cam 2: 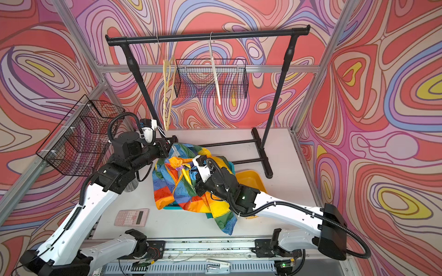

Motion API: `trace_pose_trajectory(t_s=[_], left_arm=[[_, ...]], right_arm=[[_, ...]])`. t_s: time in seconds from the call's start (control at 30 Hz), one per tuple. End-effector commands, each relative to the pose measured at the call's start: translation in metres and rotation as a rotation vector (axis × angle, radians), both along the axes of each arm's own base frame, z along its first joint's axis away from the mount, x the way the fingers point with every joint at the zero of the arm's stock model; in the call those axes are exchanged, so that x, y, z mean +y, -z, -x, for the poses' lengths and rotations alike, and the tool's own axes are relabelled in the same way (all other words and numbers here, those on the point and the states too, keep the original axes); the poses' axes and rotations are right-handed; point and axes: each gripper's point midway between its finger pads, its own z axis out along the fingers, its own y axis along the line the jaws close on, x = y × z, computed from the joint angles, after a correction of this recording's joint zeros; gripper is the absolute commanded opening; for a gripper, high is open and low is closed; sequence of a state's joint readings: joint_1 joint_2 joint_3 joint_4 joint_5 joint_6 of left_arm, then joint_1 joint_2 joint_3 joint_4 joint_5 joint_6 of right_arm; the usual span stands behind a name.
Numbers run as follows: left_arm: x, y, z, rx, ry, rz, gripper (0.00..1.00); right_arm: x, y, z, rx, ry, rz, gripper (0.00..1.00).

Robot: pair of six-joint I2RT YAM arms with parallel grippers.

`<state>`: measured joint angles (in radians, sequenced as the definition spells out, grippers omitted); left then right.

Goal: Remove the clothespins securing jackets to the hanger
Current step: Adjust the jacket in the basket.

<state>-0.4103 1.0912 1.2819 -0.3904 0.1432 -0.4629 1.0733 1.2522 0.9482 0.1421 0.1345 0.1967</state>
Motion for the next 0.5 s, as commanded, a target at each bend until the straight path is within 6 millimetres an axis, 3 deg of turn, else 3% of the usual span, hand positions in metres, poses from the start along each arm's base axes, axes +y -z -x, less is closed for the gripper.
trace_pose_trajectory(t_s=[0.0, 0.03, 0.1, 0.23, 0.37, 0.4, 0.47], left_arm=[[-0.004, -0.002, 0.001, 0.010, 0.010, 0.022, 0.00], [-0.003, -0.001, -0.001, 0.012, 0.007, 0.019, 0.00], [-0.004, 0.001, -0.004, 0.020, 0.005, 0.009, 0.00], [-0.005, 0.009, -0.011, 0.039, -0.005, -0.011, 0.00], [-0.006, 0.012, -0.016, 0.047, -0.008, -0.021, 0.00], [-0.006, 0.012, -0.018, 0.048, -0.009, -0.024, 0.00], [-0.007, 0.012, -0.021, 0.055, -0.007, -0.026, 0.00]], right_arm=[[-0.009, -0.011, -0.010, -0.033, 0.066, -0.043, 0.13], [-0.011, -0.008, -0.010, -0.028, 0.074, -0.036, 0.25], [-0.015, -0.002, -0.013, -0.015, 0.100, -0.017, 0.40], [-0.022, 0.004, -0.013, 0.002, 0.117, 0.064, 0.59], [-0.036, 0.000, -0.009, -0.001, 0.133, 0.123, 0.71], [-0.039, -0.002, -0.006, 0.004, 0.129, 0.131, 0.81], [-0.047, -0.003, -0.001, 0.017, 0.121, 0.156, 0.91]])
